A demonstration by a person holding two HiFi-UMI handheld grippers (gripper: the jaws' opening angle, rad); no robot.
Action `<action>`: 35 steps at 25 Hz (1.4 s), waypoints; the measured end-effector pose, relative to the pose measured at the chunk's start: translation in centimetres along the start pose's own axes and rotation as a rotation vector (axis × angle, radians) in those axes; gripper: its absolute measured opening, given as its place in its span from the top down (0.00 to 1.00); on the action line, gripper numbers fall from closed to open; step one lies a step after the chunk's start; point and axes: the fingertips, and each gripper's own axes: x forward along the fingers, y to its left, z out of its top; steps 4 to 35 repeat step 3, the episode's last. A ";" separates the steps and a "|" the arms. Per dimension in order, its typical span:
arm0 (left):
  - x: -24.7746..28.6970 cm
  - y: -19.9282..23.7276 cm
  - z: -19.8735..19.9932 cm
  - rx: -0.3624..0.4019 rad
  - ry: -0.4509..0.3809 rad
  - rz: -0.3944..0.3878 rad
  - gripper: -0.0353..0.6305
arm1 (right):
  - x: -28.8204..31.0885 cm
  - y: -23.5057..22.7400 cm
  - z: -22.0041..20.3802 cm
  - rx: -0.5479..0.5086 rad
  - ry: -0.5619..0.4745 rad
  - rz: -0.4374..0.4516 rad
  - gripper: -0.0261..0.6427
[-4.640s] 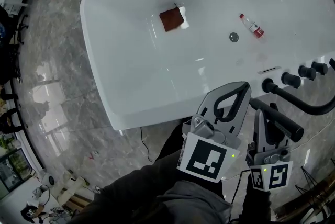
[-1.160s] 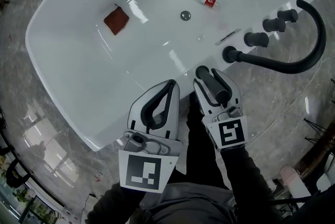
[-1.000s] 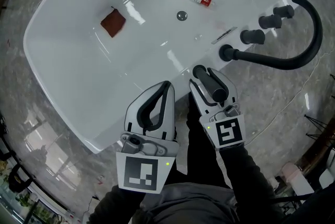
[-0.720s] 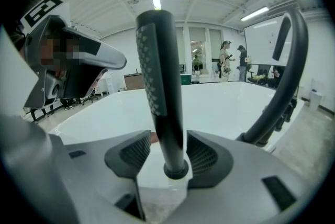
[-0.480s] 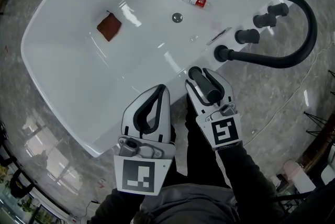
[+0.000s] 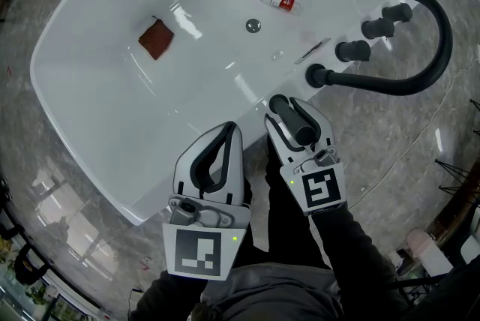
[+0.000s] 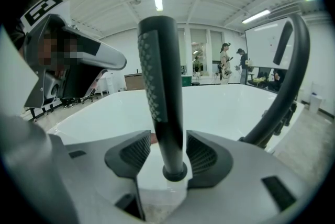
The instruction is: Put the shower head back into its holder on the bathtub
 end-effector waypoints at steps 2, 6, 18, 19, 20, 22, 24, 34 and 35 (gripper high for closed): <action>0.0 -0.1 0.1 0.000 -0.001 -0.001 0.94 | -0.1 0.0 0.0 -0.002 0.000 -0.002 0.65; -0.1 -0.1 0.1 0.000 -0.002 -0.001 0.94 | -0.1 0.0 0.0 -0.004 0.000 -0.002 0.65; -0.1 -0.1 0.1 0.000 -0.002 -0.001 0.94 | -0.1 0.0 0.0 -0.004 0.000 -0.002 0.65; -0.1 -0.1 0.1 0.000 -0.002 -0.001 0.94 | -0.1 0.0 0.0 -0.004 0.000 -0.002 0.65; -0.1 -0.1 0.1 0.000 -0.002 -0.001 0.94 | -0.1 0.0 0.0 -0.004 0.000 -0.002 0.65; -0.1 -0.1 0.1 0.000 -0.002 -0.001 0.94 | -0.1 0.0 0.0 -0.004 0.000 -0.002 0.65; -0.1 -0.1 0.1 0.000 -0.002 -0.001 0.94 | -0.1 0.0 0.0 -0.004 0.000 -0.002 0.65; -0.1 -0.1 0.1 0.000 -0.002 -0.001 0.94 | -0.1 0.0 0.0 -0.004 0.000 -0.002 0.65; -0.1 -0.1 0.1 0.000 -0.002 -0.001 0.94 | -0.1 0.0 0.0 -0.004 0.000 -0.002 0.65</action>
